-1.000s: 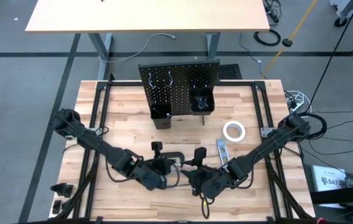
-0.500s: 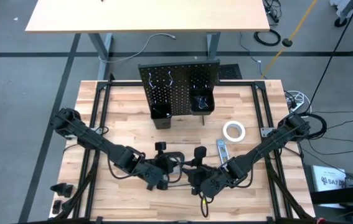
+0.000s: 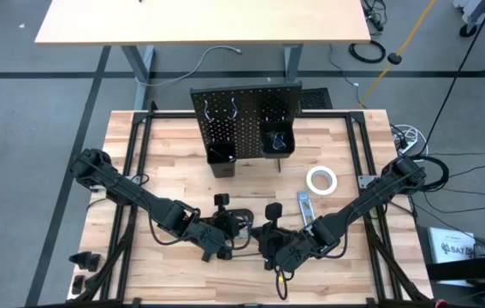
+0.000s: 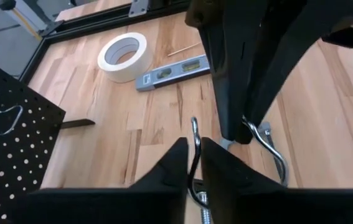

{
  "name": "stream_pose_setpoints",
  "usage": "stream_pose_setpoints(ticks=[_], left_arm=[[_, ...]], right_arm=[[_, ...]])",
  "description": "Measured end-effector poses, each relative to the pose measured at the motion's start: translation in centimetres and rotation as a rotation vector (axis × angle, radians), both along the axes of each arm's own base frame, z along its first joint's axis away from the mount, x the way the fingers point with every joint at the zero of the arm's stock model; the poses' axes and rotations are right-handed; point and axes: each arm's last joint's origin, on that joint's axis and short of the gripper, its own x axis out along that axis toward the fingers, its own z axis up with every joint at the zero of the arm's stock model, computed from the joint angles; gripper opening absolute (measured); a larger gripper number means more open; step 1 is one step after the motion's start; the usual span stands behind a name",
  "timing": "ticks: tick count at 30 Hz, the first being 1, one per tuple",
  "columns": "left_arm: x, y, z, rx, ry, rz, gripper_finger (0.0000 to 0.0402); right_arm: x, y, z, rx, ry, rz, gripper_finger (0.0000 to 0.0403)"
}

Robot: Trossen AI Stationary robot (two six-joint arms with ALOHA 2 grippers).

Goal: Hang tools onto peg board
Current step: Put the binder clip into the top black bin on the peg board

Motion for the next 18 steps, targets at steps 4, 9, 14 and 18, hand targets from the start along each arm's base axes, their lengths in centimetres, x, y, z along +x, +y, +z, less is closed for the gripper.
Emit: stream_pose_setpoints(ticks=[4,9,14,18], left_arm=[[-0.3,-0.3,-0.1,0.015,0.018,-0.014,0.0098],[-0.8,-0.6,-0.5,0.052,0.066,-0.045,0.0136],[-2.5,-0.5,0.5,0.084,0.107,-0.052,0.014],[-4.6,-0.4,1.9,0.132,0.074,-0.036,0.014]], right_arm=[[-0.2,-0.1,-0.3,0.0,0.027,-0.012,0.0003],[-0.5,-0.4,-0.7,-0.002,0.054,-0.049,0.0001],[-0.8,-0.7,-0.6,-0.035,0.063,-0.091,0.0],[-1.5,-1.2,0.8,-0.009,0.043,-0.103,0.0]])
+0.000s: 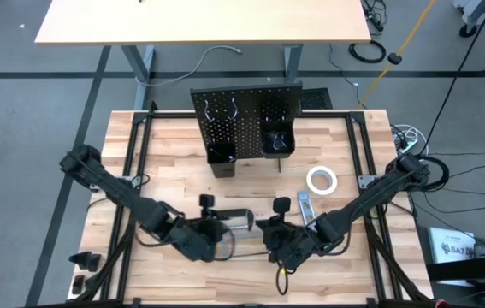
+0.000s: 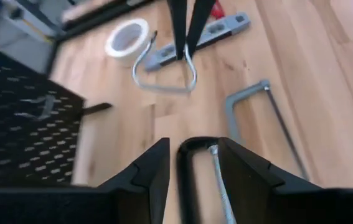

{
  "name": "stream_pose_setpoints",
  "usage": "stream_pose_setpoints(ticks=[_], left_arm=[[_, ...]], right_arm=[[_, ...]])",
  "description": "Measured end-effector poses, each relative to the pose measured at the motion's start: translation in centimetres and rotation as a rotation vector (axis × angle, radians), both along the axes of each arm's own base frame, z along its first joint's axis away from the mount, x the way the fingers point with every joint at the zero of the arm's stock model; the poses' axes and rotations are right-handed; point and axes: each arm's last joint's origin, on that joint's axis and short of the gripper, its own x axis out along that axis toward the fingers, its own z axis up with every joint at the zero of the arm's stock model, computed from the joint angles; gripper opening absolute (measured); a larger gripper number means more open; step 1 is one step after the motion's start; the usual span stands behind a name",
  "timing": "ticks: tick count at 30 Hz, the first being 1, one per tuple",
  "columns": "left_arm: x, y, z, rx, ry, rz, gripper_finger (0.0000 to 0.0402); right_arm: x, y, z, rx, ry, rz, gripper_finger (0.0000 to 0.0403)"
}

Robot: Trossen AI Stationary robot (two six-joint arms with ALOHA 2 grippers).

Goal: Hang tools onto peg board
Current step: Put the binder clip into the top black bin on the peg board

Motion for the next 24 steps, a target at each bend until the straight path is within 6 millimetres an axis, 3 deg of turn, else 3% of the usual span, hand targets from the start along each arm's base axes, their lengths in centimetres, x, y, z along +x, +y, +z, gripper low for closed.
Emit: stream_pose_setpoints(ticks=[7,15,20,24], left_arm=[[-4.9,2.0,1.8,0.006,-0.156,0.071,0.014],[-8.4,3.9,1.3,-0.066,-0.331,0.106,0.0141],[-9.1,4.6,1.2,-0.068,-0.404,0.127,0.0141],[-9.0,4.4,1.0,-0.093,-0.396,0.094,0.0141]], right_arm=[[-2.3,-2.4,5.4,0.009,-0.133,-0.057,0.0],[-4.7,-8.2,11.4,0.105,-0.299,-0.144,0.0],[-5.6,-12.8,13.1,0.254,-0.352,-0.201,0.0],[-6.2,-15.8,13.1,0.371,-0.342,-0.282,0.0]])
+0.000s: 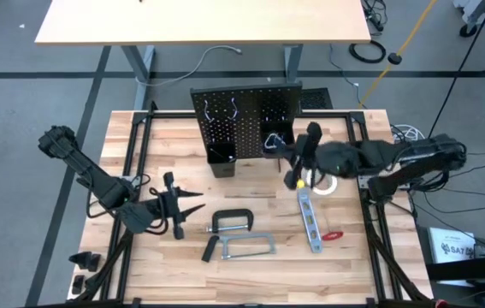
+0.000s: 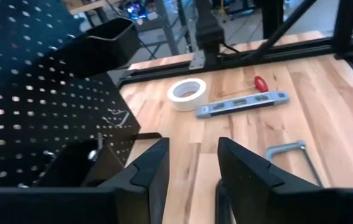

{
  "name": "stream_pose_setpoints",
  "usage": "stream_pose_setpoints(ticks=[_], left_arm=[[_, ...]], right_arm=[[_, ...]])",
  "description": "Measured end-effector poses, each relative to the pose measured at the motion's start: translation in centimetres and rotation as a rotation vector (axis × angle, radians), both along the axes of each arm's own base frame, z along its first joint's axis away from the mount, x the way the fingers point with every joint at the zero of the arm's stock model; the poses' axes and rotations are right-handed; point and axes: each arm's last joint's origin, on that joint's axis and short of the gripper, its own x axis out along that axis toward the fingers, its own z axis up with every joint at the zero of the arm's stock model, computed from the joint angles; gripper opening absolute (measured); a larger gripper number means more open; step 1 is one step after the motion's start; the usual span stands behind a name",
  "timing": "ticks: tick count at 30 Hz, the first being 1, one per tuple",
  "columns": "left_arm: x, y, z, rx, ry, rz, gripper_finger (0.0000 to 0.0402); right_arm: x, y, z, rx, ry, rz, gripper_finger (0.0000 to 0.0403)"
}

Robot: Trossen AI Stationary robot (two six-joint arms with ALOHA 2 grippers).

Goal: Hang tools onto peg board
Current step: Put the binder clip into the top black bin on the peg board

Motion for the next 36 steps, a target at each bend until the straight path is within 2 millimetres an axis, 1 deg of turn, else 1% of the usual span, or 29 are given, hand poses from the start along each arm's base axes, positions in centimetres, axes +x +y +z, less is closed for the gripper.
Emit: stream_pose_setpoints(ticks=[5,13,32,36], left_arm=[[0.0,-0.1,-0.1,-0.003,0.006,-0.012,0.0141],[0.1,-0.1,-0.1,-0.004,0.006,-0.014,0.0141],[0.1,-0.1,-0.1,-0.004,0.006,-0.014,0.0141],[0.1,-0.1,-0.1,-0.005,0.006,-0.014,0.0141]], right_arm=[[-0.2,-2.3,-0.5,0.123,0.03,-0.039,0.0],[-0.1,-3.9,-0.7,0.175,0.036,-0.038,0.0],[0.0,-4.0,-0.6,0.173,0.014,-0.045,0.0006],[0.0,-4.0,-0.6,0.172,0.014,-0.047,0.0022]])
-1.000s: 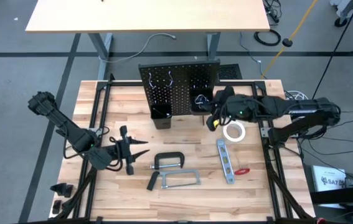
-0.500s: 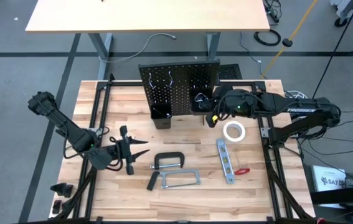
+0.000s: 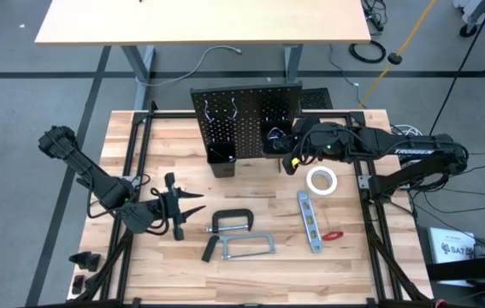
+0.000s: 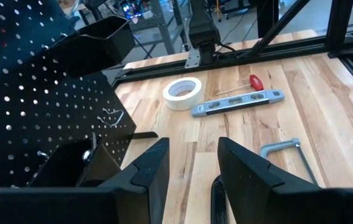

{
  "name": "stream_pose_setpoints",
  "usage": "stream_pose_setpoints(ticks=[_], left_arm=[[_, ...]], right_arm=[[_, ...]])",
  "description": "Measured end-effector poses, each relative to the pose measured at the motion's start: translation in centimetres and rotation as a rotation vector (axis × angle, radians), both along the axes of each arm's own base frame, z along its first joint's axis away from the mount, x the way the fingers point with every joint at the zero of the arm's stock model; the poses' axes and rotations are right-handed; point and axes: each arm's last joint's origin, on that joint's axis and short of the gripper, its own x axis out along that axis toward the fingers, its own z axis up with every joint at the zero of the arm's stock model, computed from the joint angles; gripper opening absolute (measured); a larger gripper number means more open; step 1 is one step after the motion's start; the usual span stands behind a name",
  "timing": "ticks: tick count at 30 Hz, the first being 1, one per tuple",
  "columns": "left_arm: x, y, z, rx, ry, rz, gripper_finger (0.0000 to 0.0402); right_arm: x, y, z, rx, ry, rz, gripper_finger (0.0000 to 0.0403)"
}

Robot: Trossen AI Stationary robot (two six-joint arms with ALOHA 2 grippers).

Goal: Hang tools onto peg board
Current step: Put the binder clip into the top black bin on the peg board, then put the red allen wrench into the left black bin on the peg board

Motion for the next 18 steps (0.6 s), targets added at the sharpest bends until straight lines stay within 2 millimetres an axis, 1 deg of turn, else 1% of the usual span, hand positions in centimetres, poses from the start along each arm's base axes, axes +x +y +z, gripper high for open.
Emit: stream_pose_setpoints(ticks=[10,13,18], left_arm=[[0.0,0.0,0.0,0.0,0.0,-0.001,0.0141],[0.0,0.0,0.0,-0.007,0.005,-0.016,0.0141],[0.0,-0.3,-0.1,-0.043,0.034,-0.109,0.0141]], right_arm=[[0.0,-0.2,0.0,-0.029,0.011,-0.015,0.0118],[0.0,0.0,0.0,-0.029,0.015,0.011,0.0133],[0.1,1.0,-0.1,-0.003,0.018,0.121,0.0139]])
